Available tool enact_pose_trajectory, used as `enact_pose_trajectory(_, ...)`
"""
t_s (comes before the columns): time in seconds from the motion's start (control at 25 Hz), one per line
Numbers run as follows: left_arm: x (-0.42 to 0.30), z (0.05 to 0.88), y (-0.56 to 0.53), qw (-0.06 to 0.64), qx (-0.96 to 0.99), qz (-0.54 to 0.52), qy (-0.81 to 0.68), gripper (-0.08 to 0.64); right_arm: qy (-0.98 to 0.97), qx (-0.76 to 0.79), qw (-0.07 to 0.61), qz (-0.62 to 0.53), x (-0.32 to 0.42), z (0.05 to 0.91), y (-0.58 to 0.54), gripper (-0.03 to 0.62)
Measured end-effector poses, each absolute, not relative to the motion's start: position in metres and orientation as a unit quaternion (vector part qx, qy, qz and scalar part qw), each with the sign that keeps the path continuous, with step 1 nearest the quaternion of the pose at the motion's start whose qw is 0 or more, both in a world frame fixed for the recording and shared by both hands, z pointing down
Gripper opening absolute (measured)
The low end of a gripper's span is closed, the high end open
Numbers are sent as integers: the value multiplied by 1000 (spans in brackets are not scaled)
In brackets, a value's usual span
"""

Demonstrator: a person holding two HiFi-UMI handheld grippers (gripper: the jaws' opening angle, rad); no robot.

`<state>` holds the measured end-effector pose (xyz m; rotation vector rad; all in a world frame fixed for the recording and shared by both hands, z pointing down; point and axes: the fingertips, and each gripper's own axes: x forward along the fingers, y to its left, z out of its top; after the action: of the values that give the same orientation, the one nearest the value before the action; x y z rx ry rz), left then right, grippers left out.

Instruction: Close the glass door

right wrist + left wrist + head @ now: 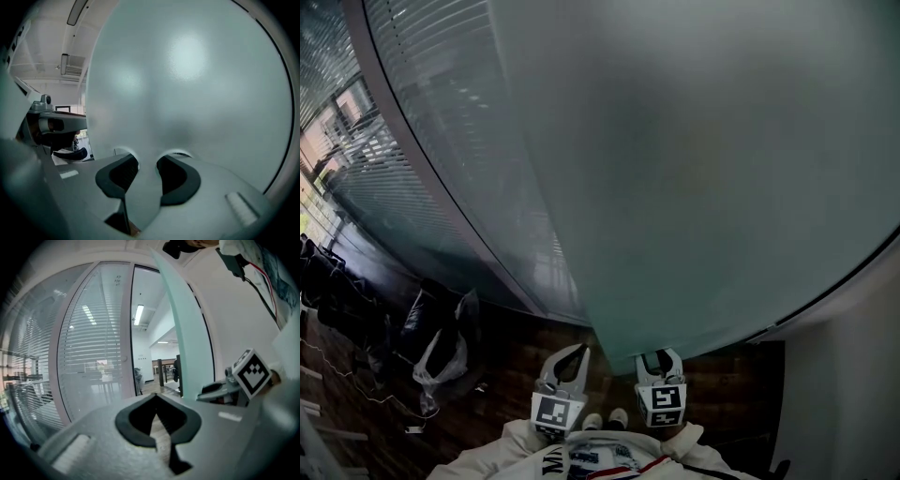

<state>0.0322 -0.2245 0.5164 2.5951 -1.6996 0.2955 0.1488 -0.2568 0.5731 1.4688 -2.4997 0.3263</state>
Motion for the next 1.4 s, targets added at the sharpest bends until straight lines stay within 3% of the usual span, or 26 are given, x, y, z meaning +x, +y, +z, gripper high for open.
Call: enact_pose_trajectory(1.4, -3, 531, -318, 14, 827, 75, -557, 3, -839, 524, 90, 117, 135, 571, -316, 126)
